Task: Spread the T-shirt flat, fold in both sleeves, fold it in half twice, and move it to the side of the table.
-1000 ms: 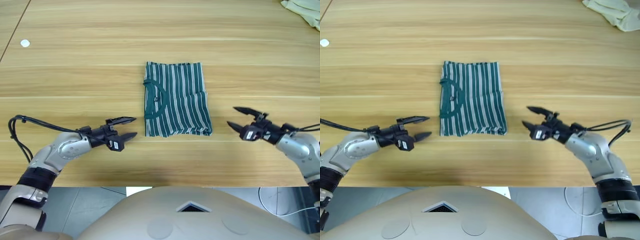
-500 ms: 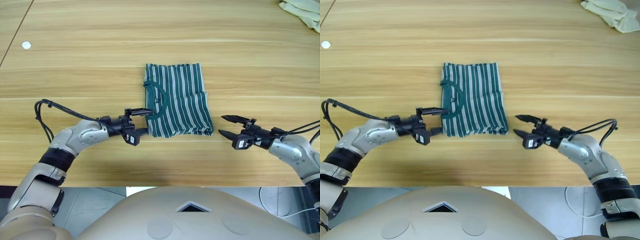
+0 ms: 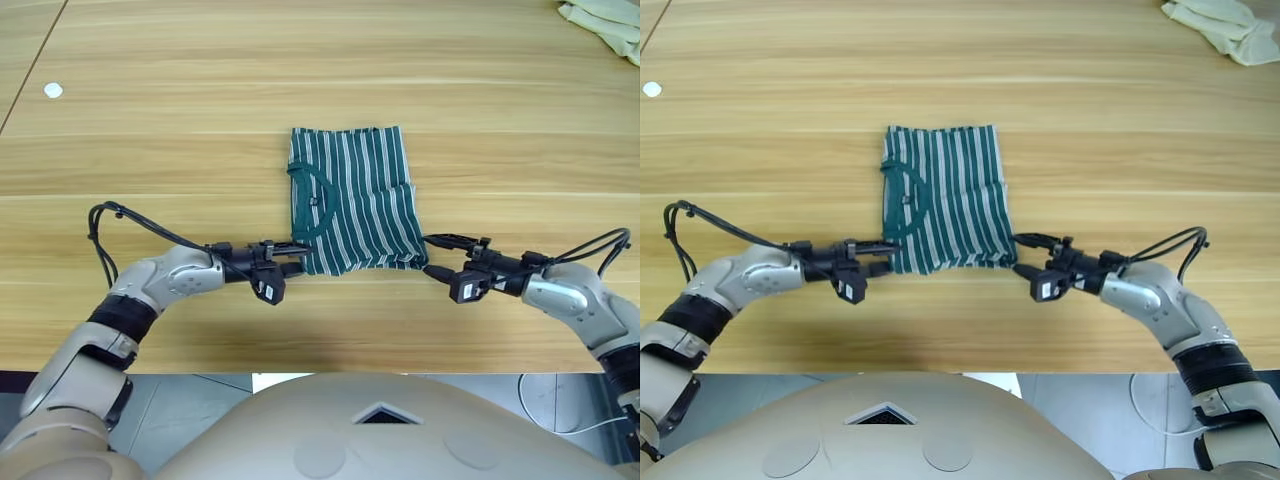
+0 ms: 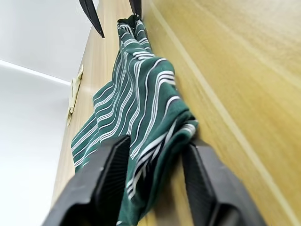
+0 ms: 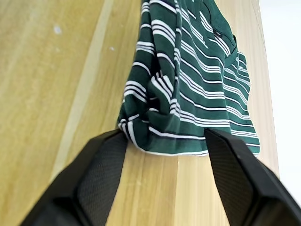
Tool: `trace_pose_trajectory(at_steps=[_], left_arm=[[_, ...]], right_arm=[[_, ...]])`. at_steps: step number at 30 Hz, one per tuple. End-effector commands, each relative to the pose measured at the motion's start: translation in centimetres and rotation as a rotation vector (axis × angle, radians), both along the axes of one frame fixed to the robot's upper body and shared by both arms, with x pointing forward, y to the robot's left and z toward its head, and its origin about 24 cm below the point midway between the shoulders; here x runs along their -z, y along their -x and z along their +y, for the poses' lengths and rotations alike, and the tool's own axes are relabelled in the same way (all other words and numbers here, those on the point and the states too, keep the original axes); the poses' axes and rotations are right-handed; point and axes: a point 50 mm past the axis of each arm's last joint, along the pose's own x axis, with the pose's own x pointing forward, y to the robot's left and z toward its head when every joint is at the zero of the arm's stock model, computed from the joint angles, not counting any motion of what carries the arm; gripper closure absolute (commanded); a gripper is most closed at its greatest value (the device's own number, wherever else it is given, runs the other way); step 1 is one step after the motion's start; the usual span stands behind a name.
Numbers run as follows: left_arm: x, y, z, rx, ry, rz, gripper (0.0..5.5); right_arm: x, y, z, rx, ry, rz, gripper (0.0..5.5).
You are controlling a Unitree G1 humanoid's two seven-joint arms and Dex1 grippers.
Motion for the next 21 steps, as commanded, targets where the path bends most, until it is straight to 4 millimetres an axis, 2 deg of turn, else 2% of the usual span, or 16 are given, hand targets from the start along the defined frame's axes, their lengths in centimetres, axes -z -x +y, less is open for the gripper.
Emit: trace_pose_trajectory(at_steps=[1,5,14,19,21], left_arm=[[4.5,2.4,1.4,0.005,-0.23,0.149,4.2],[4.7,2.6,1.4,0.01,-0.231,0.16,4.62],[4.8,3.3,2.2,-0.019,-0.222,0.188,5.29],[4.9,3.3,2.7,-0.081,-0.194,0.195,5.39],[4.8,3.8,3.0,-0.122,-0.144,0.221,5.4]], right_arm=[[2.2,1.1,0.0,-0.035,0.084,0.109,2.5],[2.4,0.8,0.2,-0.055,0.078,0.106,2.5],[2.6,-0.1,0.2,-0.043,0.052,0.072,4.23],[2.0,0.4,0.3,-0.049,-0.007,0.059,5.15],[1.3,1.0,0.4,-0.047,-0.067,0.057,5.26]])
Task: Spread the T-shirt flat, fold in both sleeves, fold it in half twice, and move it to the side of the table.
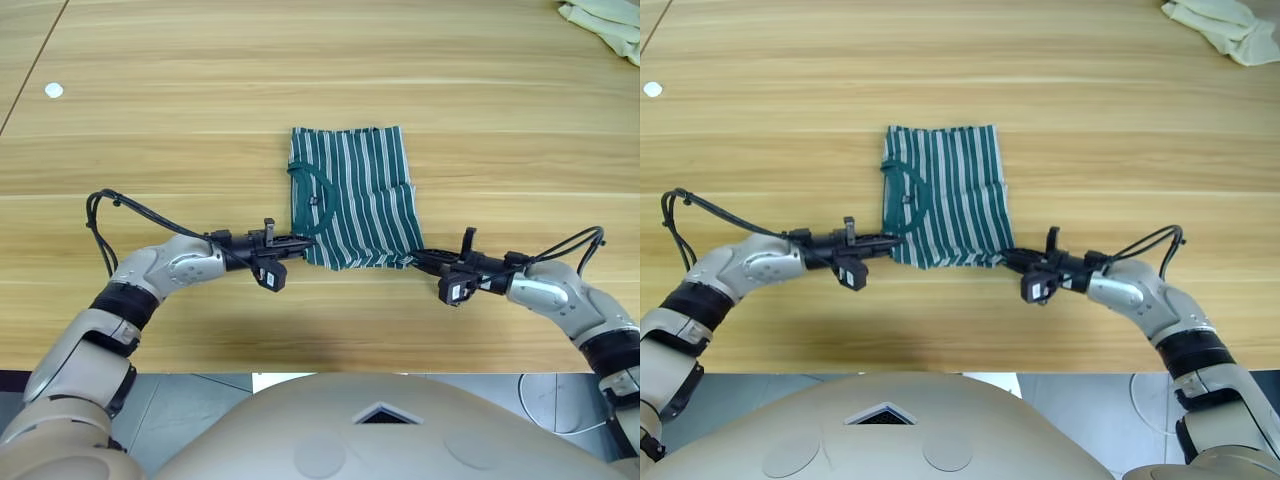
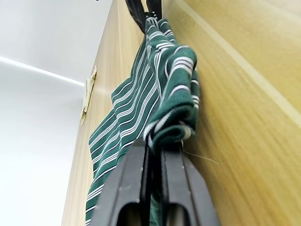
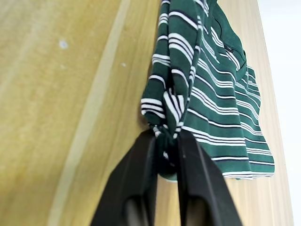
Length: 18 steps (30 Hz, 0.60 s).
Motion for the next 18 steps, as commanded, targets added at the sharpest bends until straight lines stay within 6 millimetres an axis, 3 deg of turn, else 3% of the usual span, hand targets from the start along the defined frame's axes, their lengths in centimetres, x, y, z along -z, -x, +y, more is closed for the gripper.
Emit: trace_pose_trajectory(at_steps=[1,5,8,12,18], left_arm=[[5.2,5.4,2.9,-0.083,-0.156,0.285,5.42],[4.2,9.0,1.6,-0.055,0.02,0.388,5.45],[2.9,9.9,1.5,-0.122,0.117,0.39,5.45],[1.8,9.2,1.8,-0.243,0.2,0.368,5.45],[0.1,5.8,2.0,-0.414,0.323,0.232,5.45]], right_arm=[[-0.4,1.9,-0.1,-0.007,-0.057,0.05,5.28],[-1.2,4.4,0.2,0.016,-0.158,0.095,5.29],[-2.0,6.0,0.2,0.063,-0.2,0.109,5.29],[-3.1,6.1,0.0,0.137,-0.255,0.083,5.29],[-4.3,5.0,0.0,0.185,-0.312,0.044,5.29]])
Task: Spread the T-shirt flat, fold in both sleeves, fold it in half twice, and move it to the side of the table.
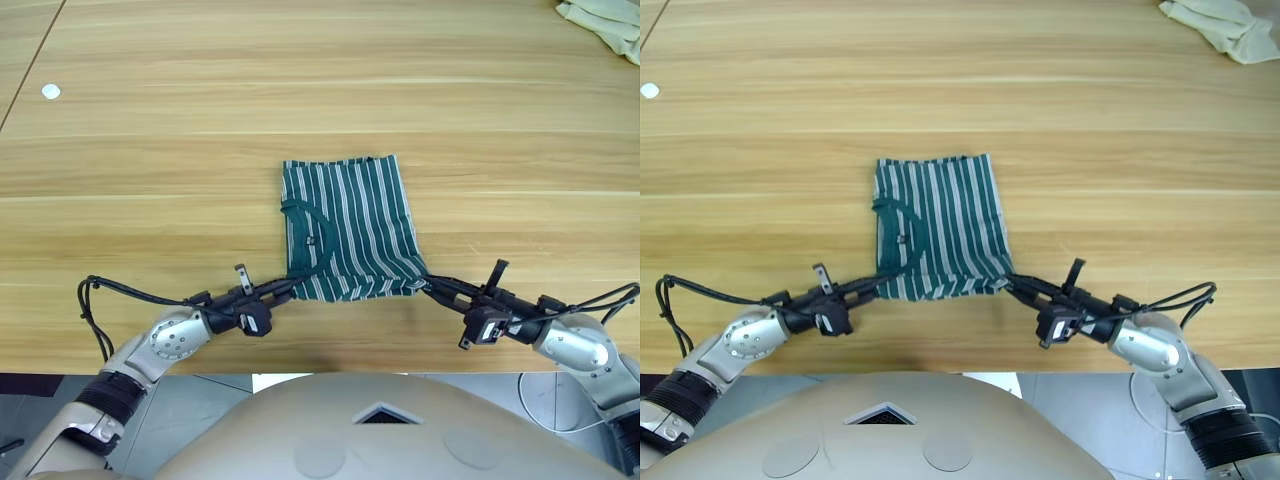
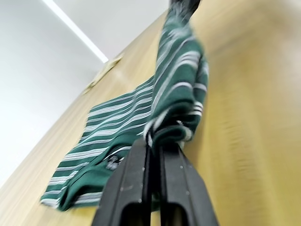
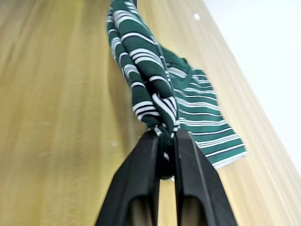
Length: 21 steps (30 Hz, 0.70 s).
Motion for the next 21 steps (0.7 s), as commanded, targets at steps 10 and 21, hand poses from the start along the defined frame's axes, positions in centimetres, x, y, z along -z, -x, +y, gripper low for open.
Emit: trace_pose_trajectory(at_steps=[10,21], left_arm=[[-1.7,-6.2,-0.3,-0.142,-0.043,-0.131,5.45],[-2.5,-12.7,-0.4,-0.285,-0.134,-0.202,5.45]], right_arm=[[-2.1,-6.5,1.0,0.109,-0.058,-0.181,5.29],[-1.5,-13.1,2.2,0.245,-0.018,-0.288,5.29]])
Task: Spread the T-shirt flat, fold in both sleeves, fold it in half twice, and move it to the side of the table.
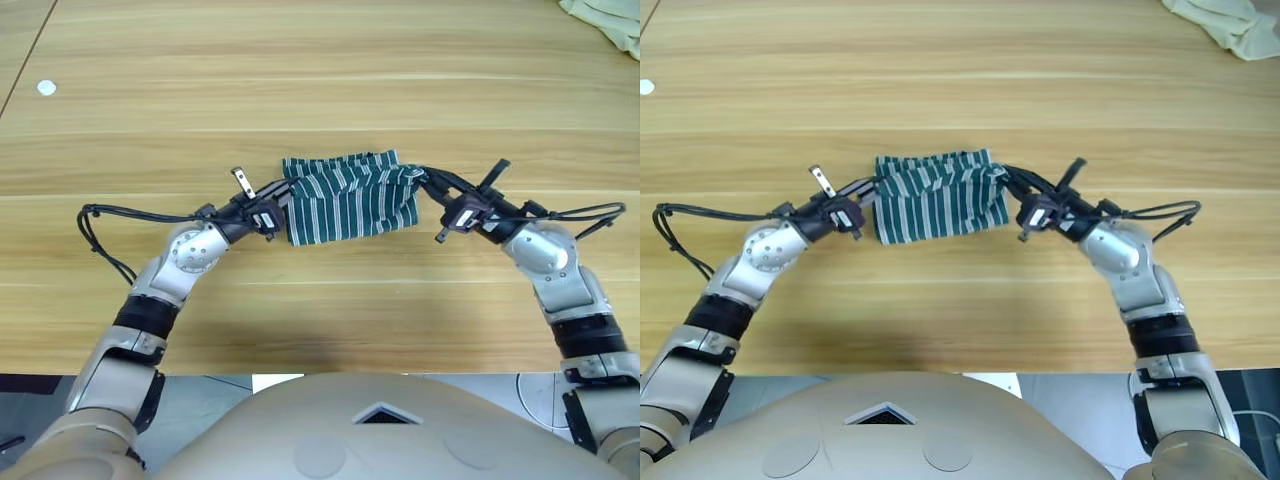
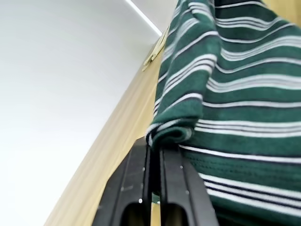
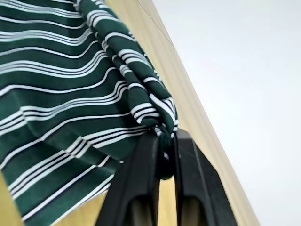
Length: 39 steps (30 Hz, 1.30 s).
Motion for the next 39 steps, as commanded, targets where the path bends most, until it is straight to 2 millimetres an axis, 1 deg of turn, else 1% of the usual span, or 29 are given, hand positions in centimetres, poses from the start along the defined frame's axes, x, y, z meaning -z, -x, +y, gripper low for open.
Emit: trace_pose_trajectory(at_steps=[1,3,4,7,9,10,14,16,17,18,21,22,24,27,31,34,39], left_arm=[[0.7,-1.8,0.6,-0.083,-0.046,0.017,5.45],[1.4,-2.3,0.5,-0.097,-0.061,0.043,5.45],[1.8,-2.5,0.5,-0.112,-0.06,0.065,5.1],[2.7,-3.1,0.5,-0.161,-0.047,0.103,4.65],[2.9,-3.8,0.5,-0.194,-0.033,0.099,4.37],[2.9,-4.0,0.4,-0.204,-0.028,0.094,4.14],[2.4,-5.2,0.4,-0.276,-0.002,0.029,3.51],[2.0,-5.7,0.8,-0.325,0.02,-0.003,3.28],[1.9,-5.8,1.1,-0.348,0.028,-0.007,3.04],[2.0,-5.9,1.4,-0.375,0.035,-0.007,2.95],[2.4,-5.6,3.1,-0.483,0.063,0.007,2.38],[2.6,-5.4,3.6,-0.52,0.097,0.016,2.38],[2.8,-4.9,3.8,-0.547,0.163,0.02,2.38],[2.9,-4.2,3.5,-0.543,0.249,0.023,2.38],[3.3,-3.8,3.8,-0.576,0.282,0.04,2.38],[3.0,-3.3,3.1,-0.525,0.319,0.029,2.38],[2.9,-3.3,2.0,-0.504,0.36,0.03,2.38]], right_arm=[[0.3,-1.7,0.3,0.046,0.018,-0.017,5.29],[0.7,-2.4,0.6,0.052,0.027,-0.016,5.29],[0.8,-3.0,0.9,0.064,0.03,-0.017,4.91],[1.3,-4.5,1.5,0.098,0.028,-0.014,4.4],[1.7,-4.9,1.8,0.113,0.031,-0.013,4.08],[1.8,-5.0,1.9,0.117,0.032,-0.014,3.83],[1.7,-5.6,2.6,0.12,0.033,-0.046,3.15],[1.4,-5.6,3.5,0.11,0.018,-0.074,2.89],[1.3,-5.4,4.3,0.093,-0.011,-0.081,2.85],[1.2,-5.1,5.1,0.071,-0.043,-0.08,2.85],[1.5,-4.0,8.1,-0.014,-0.162,-0.001,2.85],[2.1,-4.1,8.9,-0.019,-0.18,0.036,2.85],[2.7,-4.4,9.5,-0.016,-0.194,0.085,2.85],[3.0,-5.1,9.9,-0.011,-0.196,0.126,2.85],[3.7,-6.0,10.2,0.007,-0.156,0.155,2.85],[3.9,-6.5,10.2,0.021,-0.141,0.174,2.85],[5.1,-7.5,11.8,0.038,-0.068,0.237,2.85]])
